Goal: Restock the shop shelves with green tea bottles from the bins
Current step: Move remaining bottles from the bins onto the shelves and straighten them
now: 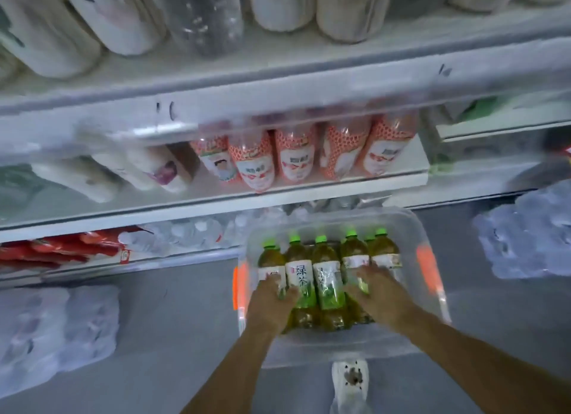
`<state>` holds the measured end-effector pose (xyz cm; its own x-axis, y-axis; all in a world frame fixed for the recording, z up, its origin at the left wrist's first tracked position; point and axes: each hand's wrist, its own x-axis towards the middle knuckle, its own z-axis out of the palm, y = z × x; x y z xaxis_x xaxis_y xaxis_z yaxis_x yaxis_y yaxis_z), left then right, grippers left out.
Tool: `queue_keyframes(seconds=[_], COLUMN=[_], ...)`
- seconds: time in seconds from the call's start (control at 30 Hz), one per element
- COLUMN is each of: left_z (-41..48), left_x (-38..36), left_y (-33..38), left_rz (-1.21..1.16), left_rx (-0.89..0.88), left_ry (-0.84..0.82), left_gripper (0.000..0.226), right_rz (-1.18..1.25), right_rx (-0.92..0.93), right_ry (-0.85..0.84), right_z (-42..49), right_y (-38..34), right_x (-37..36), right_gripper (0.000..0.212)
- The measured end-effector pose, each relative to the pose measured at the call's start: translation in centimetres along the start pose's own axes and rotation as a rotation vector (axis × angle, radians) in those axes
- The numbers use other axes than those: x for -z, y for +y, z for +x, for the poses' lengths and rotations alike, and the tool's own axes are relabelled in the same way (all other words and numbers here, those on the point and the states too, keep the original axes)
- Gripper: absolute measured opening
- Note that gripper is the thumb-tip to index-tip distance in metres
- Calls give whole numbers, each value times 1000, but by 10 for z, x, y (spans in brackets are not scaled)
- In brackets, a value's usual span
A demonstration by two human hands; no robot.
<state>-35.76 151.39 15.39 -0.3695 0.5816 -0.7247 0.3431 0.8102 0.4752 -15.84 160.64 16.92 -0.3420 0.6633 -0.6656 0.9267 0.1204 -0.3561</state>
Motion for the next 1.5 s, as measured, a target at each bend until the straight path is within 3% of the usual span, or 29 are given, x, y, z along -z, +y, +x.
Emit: queue_keyframes(seconds=[0.17,0.3,0.4,0.6,0.67,0.73,0.8,0.97,1.07,1.2,1.33,1.5], left_z=[82,125,139,131,119,101,84,52,25,-24,-87,-169], left_x=[-36,-54,-65,-48,-45,-51,-59,-53,-27,20,68,120], left_y=[2,11,14,18,11,6,7,13,31,67,103,160], left_rz=[374,771,784,552,287,-58,-239,-335,-409,-511,-549,-589], left_rx=[-271,-251,-169,-202,-228,-301,-366,-447,-428,-437,-488,-553], left_ry=[140,167,190,188,164,84,57,106,82,92,169,234], left_gripper=[47,54,66,50,52,41,29,23,13,20,17,26], right_rz=[104,177,220,540,644,742,789,807,831,944,986,965], right_rx=[76,-13,-151,-192,-98,-25,-8,81,100,184,313,471], right_ry=[59,107,78,198,294,372,425,474,461,425,397,405], right_z=[87,141,165,152,130,112,102,70,38,-11,-64,-132], right_y=[-9,-15,-22,-16,-6,-2,-4,-13,-21,-44,-74,-113], right_x=[-42,-65,-74,-70,-69,-68,-64,-51,-28,26,84,163], right_gripper=[54,42,46,44,34,28,26,15,25,32,20,21])
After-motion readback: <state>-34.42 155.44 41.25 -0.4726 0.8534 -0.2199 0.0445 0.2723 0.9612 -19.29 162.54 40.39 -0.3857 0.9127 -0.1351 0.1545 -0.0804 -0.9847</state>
